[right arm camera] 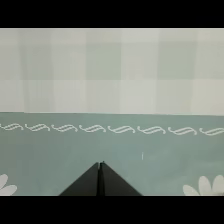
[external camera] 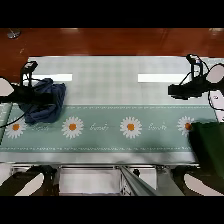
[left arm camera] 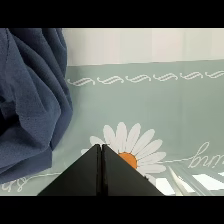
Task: Fold the shirts.
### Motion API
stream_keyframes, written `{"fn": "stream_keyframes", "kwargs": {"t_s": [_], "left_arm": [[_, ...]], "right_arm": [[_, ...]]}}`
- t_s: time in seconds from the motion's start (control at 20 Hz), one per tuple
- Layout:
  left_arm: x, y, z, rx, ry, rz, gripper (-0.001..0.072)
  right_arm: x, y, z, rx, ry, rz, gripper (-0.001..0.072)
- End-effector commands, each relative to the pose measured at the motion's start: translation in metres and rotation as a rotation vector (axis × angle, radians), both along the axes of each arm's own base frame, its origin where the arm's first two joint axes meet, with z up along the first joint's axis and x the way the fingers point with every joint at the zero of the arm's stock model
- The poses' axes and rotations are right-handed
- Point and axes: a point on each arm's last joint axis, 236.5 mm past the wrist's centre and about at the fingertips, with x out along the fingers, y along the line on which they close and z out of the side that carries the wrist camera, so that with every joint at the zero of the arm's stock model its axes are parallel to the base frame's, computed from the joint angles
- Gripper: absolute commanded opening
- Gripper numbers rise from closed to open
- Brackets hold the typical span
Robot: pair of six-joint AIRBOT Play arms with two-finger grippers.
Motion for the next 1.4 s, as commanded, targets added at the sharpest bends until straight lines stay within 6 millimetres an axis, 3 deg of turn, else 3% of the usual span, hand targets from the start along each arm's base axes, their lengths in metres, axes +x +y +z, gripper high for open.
{"fn": "stream_keyframes", "kwargs": {"t_s": [0.0,0.75,1.05,1.1,1.15,1.2,1.35], "left_arm": [[0.000,0.000,0.000,0.000,0.000,0.000,0.0027],[0.001,0.000,0.000,0.000,-0.004,0.001,0.0027],[0.026,0.003,0.010,0.003,-0.113,0.024,0.0030],[0.034,0.004,0.014,0.009,-0.154,0.026,0.0110],[0.048,0.006,0.020,0.024,-0.221,0.013,0.0484],[0.061,0.015,0.027,0.069,-0.286,0.004,0.0705],[0.086,0.075,0.045,0.315,-0.411,0.000,0.0703]], "right_arm": [[0.000,0.000,0.000,0.000,0.001,0.000,0.0024],[0.001,0.000,0.000,-0.002,-0.005,0.001,0.0024],[0.015,-0.002,0.005,-0.008,-0.066,-0.002,0.0034],[0.020,-0.002,0.007,-0.002,-0.085,-0.022,0.0290],[0.026,-0.003,0.008,0.006,-0.109,-0.052,0.0631],[0.030,-0.007,0.008,-0.009,-0.121,-0.055,0.0642],[0.022,-0.023,-0.001,-0.090,-0.077,-0.040,0.0638]]}}
